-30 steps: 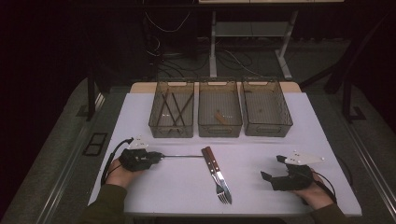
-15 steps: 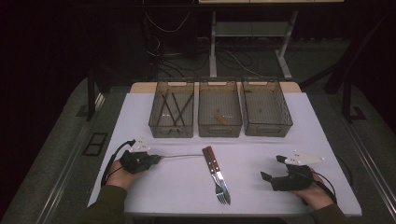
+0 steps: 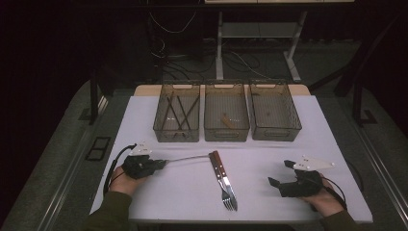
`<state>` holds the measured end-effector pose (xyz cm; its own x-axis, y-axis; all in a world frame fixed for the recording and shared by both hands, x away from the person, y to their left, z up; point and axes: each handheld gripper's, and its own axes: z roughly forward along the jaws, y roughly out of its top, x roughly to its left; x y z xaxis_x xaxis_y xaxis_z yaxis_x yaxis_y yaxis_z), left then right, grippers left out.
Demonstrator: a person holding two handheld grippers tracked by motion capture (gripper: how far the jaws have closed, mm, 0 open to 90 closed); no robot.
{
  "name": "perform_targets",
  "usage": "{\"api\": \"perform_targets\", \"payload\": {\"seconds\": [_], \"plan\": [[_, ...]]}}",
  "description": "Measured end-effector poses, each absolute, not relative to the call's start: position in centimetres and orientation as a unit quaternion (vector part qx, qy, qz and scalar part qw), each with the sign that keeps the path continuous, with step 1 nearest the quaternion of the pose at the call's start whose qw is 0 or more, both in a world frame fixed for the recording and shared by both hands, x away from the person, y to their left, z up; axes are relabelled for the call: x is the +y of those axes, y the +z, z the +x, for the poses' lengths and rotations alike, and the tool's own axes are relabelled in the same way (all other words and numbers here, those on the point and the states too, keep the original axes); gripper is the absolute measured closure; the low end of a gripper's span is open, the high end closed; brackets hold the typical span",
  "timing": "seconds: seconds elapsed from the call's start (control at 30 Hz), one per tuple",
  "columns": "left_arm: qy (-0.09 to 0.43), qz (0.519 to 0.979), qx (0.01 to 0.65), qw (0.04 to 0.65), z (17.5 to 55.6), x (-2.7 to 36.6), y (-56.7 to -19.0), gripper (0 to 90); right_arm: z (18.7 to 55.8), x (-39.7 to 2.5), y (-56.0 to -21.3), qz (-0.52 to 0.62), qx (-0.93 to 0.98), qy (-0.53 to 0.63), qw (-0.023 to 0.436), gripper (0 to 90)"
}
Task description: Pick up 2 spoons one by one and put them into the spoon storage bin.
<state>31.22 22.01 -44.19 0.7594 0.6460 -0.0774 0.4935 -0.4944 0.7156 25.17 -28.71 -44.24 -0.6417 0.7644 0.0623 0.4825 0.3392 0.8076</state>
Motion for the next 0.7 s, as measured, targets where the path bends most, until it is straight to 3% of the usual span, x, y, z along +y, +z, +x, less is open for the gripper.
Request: {"api": "perform_targets", "payload": {"seconds": [0.7], "plan": [[0.121,0.838,0.341,0.409,31.0,18.7,-41.4,84.3,25.2,-28.7,-44.2,0.392,0.799,0.424,0.166,11.6]]}}
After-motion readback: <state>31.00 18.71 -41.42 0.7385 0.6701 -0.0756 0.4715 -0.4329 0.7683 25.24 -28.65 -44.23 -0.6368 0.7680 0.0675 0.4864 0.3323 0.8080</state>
